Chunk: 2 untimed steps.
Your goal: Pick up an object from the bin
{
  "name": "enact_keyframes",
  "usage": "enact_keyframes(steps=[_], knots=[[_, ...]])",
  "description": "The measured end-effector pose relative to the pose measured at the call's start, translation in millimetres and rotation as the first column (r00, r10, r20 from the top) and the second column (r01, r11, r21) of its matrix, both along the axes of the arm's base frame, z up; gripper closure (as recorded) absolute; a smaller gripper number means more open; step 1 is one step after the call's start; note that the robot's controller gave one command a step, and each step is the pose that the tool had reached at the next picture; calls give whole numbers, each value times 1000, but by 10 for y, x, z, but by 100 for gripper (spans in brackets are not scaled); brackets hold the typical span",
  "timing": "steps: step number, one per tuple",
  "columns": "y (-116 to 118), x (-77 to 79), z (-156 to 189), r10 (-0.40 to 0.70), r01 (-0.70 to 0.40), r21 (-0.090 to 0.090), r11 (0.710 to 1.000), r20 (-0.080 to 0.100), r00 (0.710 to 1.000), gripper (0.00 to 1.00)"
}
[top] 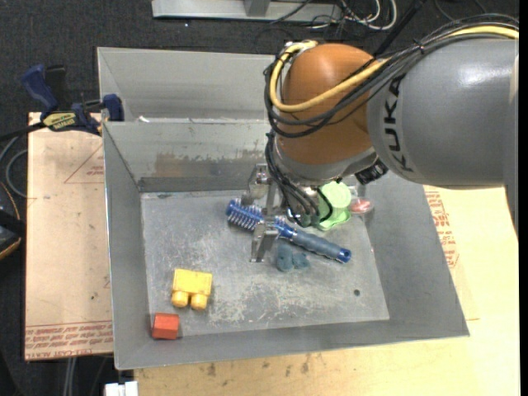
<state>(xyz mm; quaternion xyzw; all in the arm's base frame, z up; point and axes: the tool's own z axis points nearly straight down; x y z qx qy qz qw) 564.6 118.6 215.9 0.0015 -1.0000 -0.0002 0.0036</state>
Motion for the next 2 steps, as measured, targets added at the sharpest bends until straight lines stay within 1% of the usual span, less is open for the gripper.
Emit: enact_keyframes(steps=[1,2], knots=[[-998,456,-1433,-93,93,8,996,13,996,0],[-982,483,-1389,-91,91,4,996,12,996,0]])
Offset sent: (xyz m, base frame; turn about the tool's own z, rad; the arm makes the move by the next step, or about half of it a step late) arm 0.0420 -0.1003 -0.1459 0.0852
